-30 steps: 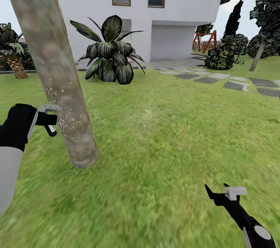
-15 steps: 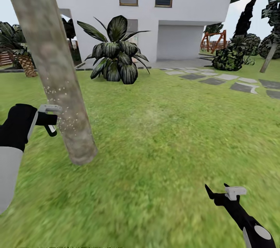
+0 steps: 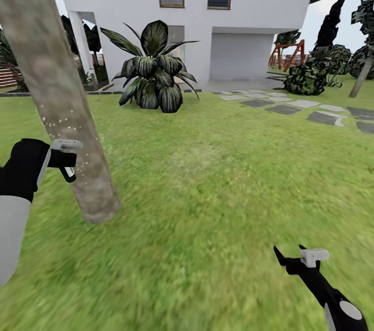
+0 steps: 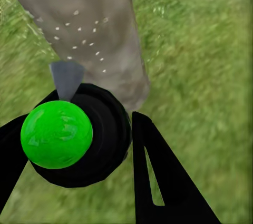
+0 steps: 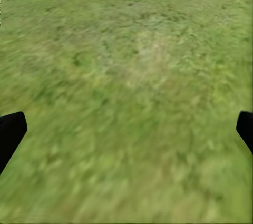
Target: In the garden, pick up the pesticide atomizer on the floor and spray pesticide onto both trees until each tree trunk is fully covered.
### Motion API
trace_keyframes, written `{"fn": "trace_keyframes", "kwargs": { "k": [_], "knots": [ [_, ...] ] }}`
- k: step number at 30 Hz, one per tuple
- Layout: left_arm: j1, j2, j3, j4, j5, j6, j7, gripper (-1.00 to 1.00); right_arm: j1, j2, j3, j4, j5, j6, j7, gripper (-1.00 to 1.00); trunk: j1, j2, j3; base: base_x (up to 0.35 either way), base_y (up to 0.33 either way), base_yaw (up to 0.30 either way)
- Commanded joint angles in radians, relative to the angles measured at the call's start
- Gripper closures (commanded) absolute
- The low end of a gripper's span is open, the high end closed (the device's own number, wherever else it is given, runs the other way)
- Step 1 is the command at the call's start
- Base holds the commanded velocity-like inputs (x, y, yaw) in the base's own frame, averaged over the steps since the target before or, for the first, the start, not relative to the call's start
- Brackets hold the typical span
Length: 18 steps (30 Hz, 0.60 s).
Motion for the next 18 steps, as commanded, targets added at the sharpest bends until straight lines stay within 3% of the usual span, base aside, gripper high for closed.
{"fn": "trace_keyframes", "kwargs": {
  "k": [1,9,18],
  "knots": [
    [-0.001,0.000,0.002,-0.001,-0.012,0.003,-0.010,1.00,-0.001,0.000,-0.004,0.001,0.010,-0.007,0.004,-1.00,0.000,0.000,-0.001,0.238,-0.192,0.195],
    [-0.001,0.000,0.002,-0.001,-0.012,0.003,-0.010,1.00,-0.001,0.000,-0.004,0.001,0.010,-0.007,0.004,-1.00,0.000,0.000,-0.001,0.208,-0.208,0.266],
    [-0.001,0.001,0.002,-0.001,-0.014,0.003,-0.009,1.00,-0.001,0.000,-0.004,0.001,0.010,-0.007,0.004,-1.00,0.000,0.000,-0.001,0.020,-0.270,0.025]
  ]
}}
